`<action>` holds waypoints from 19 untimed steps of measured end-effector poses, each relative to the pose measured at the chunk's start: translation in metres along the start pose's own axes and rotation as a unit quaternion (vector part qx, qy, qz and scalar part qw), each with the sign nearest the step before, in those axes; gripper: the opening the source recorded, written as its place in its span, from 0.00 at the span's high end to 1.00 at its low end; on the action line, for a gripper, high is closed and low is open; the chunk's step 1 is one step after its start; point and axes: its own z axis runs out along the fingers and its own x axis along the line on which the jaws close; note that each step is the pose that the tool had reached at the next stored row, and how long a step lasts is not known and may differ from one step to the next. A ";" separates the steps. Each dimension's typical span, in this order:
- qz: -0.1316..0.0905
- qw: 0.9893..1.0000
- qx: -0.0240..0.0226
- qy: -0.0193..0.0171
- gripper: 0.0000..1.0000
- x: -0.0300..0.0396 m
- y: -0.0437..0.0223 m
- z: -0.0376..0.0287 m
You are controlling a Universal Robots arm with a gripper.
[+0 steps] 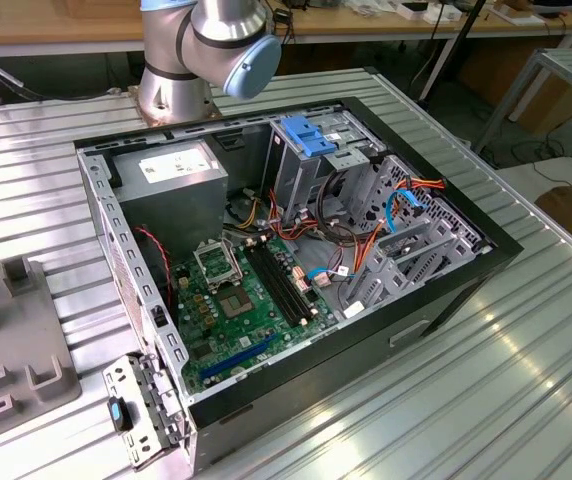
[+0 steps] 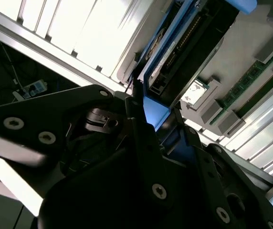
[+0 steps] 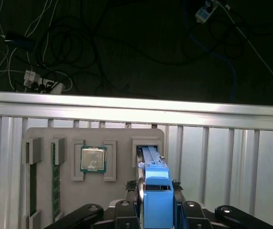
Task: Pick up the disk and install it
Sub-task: 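Pick up the disk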
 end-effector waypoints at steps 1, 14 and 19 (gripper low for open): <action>0.000 1.000 0.000 0.000 0.64 0.0000 0.0000 0.0001; 0.000 1.000 0.002 0.001 0.64 0.0000 -0.0001 -0.0420; 0.000 1.000 0.002 0.002 0.64 0.0000 -0.0002 -0.0509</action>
